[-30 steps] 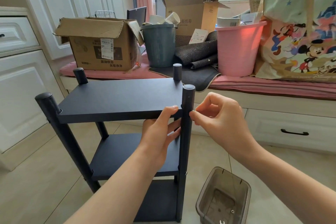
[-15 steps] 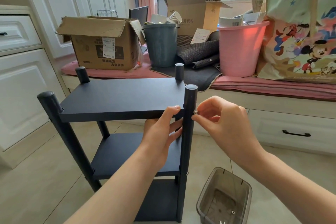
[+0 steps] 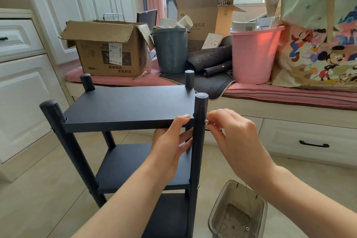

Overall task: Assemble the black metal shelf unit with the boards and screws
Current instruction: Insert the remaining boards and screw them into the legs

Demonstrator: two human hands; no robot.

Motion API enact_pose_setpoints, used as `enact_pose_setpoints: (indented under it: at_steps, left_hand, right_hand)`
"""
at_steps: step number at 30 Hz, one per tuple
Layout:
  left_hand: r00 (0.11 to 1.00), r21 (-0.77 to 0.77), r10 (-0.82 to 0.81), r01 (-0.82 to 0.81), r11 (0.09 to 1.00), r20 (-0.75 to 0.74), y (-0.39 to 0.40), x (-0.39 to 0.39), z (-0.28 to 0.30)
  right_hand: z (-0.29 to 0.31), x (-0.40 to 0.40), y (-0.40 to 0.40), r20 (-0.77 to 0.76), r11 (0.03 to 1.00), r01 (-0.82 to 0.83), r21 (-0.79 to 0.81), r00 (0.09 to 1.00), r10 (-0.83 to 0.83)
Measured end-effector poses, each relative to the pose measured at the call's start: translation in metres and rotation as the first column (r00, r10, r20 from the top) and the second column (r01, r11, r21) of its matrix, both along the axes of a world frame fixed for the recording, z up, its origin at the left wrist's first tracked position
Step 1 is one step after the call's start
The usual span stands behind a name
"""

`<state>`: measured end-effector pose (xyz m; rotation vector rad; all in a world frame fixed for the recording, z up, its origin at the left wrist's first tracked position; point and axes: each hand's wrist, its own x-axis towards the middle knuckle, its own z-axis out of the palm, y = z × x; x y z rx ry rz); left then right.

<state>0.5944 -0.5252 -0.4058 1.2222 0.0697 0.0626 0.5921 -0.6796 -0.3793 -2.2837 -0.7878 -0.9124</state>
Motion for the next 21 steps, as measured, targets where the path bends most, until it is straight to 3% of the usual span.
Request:
enact_pose_setpoints:
  at_steps: [9,14,21]
  left_hand:
    - [1.000,-0.012,0.003,-0.003,1.000,0.011,-0.0006,0.0005,-0.0004]
    - [0.999,-0.010,-0.030,0.030,1.000,0.015,0.0026,0.0011,-0.0020]
    - [1.000,-0.058,0.013,-0.014,0.998,-0.025,-0.0021,0.0007,0.0002]
  right_hand:
    - [-0.0022,0.0012,0.0025,-0.048,0.996,0.006,0.091,0.999,-0.002]
    - [-0.0035,0.0020,0.0007,-0.267,0.960,0.044,0.278,0.963,0.033]
    - [-0.0037,0.0008,0.0057,-0.166,0.974,0.038,0.224,0.986,0.000]
